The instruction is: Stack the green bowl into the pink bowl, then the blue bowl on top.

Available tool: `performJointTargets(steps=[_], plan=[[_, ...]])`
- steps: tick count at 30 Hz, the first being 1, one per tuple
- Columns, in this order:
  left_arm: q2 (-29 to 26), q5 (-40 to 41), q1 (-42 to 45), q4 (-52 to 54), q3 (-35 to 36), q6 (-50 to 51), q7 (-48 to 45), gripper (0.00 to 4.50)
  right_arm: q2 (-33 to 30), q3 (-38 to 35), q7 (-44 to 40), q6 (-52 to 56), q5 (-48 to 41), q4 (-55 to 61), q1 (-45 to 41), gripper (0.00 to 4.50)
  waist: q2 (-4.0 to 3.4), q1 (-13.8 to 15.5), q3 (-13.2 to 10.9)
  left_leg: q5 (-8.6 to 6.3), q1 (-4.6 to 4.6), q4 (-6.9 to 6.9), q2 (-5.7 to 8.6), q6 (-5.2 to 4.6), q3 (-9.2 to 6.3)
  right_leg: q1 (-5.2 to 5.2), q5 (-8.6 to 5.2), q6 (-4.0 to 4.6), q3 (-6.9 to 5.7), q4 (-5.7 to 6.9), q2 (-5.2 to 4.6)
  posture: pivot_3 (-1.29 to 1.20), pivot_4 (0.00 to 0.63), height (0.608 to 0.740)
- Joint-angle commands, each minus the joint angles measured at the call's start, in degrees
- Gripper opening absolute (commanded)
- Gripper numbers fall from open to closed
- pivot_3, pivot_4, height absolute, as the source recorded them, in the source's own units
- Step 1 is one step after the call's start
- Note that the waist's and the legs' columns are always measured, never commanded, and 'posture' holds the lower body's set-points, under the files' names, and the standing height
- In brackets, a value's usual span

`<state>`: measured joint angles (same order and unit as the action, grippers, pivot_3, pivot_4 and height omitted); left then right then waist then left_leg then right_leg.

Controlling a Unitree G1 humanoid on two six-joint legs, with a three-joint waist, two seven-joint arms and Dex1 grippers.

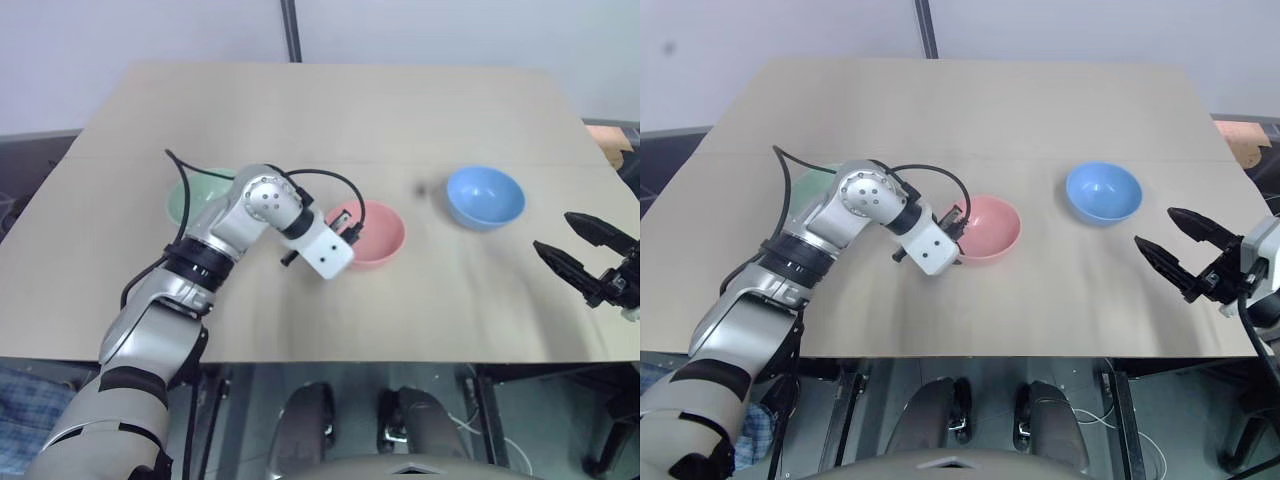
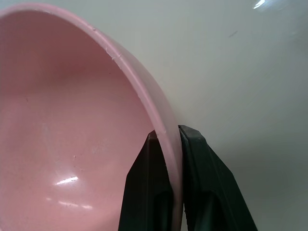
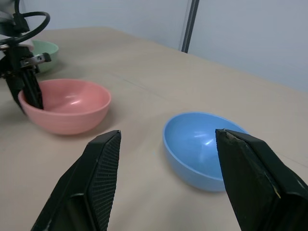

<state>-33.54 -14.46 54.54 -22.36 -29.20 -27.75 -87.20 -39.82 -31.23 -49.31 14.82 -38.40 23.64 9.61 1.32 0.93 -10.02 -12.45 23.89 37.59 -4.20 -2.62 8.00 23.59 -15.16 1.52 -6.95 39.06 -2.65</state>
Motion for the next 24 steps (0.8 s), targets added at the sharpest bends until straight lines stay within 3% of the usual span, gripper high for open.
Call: performJointTargets(steps=[1, 2, 6, 9, 16, 19, 24], plan=[[-0.09, 1.97, 0.18, 1.86, 0.33, -0.07, -0.05, 0.86, -0.08, -0.61, 0.34, -1.03, 0.04, 0.46, -0.75, 3.44, 0.00, -0.06, 0.00, 0.00, 0.00, 0.00, 0.00, 0.00, 0.00, 0.00, 0.00, 0.00, 0.00, 0.00, 0.00, 0.00, 0.150, 0.740], [-0.23, 2.06, 0.14, 1.43, 0.09, -0.28, -0.23, 1.12, -0.11, -0.58, 0.36, -1.01, 0.04, 0.45, -0.84, 3.44, 0.00, -0.08, 0.00, 0.00, 0.00, 0.00, 0.00, 0.00, 0.00, 0.00, 0.00, 0.00, 0.00, 0.00, 0.01, 0.00, 0.150, 0.740], [-0.05, 2.01, 0.14, 0.16, 0.32, -0.58, 1.42, 3.23, -0.28, -0.50, 0.36, -0.95, 0.00, 0.40, -1.03, 3.44, 0.00, -0.13, 0.00, 0.00, 0.00, 0.00, -0.01, 0.00, 0.00, 0.00, 0.00, 0.00, 0.01, 0.00, 0.03, 0.00, 0.150, 0.740], [0.08, 2.47, 0.13, 0.18, 0.63, -0.20, 2.07, 4.44, -0.39, -0.39, 0.32, -0.88, -0.04, 0.37, -1.15, 3.44, 0.00, -0.11, 0.00, 0.00, 0.00, 0.01, -0.01, 0.00, 0.00, 0.00, 0.00, 0.00, 0.01, 0.00, 0.03, 0.00, 0.150, 0.740], [-2.33, 6.05, 0.20, 3.56, 3.77, 7.85, 1.66, 4.44, -0.63, -0.36, 0.17, -0.54, -0.07, 0.30, -1.22, 3.44, 0.00, -0.19, 0.00, 0.00, 0.00, 0.01, -0.01, 0.00, 0.00, 0.00, 0.00, 0.00, 0.01, 0.00, 0.03, 0.00, 0.150, 0.740], [-4.30, 3.97, 0.76, 2.82, 5.79, 11.90, 5.27, 4.44, -0.60, -0.29, 0.18, -0.54, -0.10, 0.23, -1.26, 3.44, -0.01, -0.19, 0.01, 0.00, -0.01, 0.01, -0.02, 0.00, 0.00, 0.00, 0.00, 0.00, 0.01, 0.01, 0.04, 0.00, 0.150, 0.740], [-9.93, 2.17, -1.93, 3.47, 10.75, 25.78, 10.42, 4.44, -0.76, -0.07, -0.46, -0.39, -0.54, 0.41, -1.24, 3.44, -0.02, -0.32, 0.01, 0.00, -0.01, 0.03, -0.03, 0.00, 0.00, 0.01, 0.00, 0.00, 0.02, 0.03, 0.04, 0.00, 0.150, 0.740]])
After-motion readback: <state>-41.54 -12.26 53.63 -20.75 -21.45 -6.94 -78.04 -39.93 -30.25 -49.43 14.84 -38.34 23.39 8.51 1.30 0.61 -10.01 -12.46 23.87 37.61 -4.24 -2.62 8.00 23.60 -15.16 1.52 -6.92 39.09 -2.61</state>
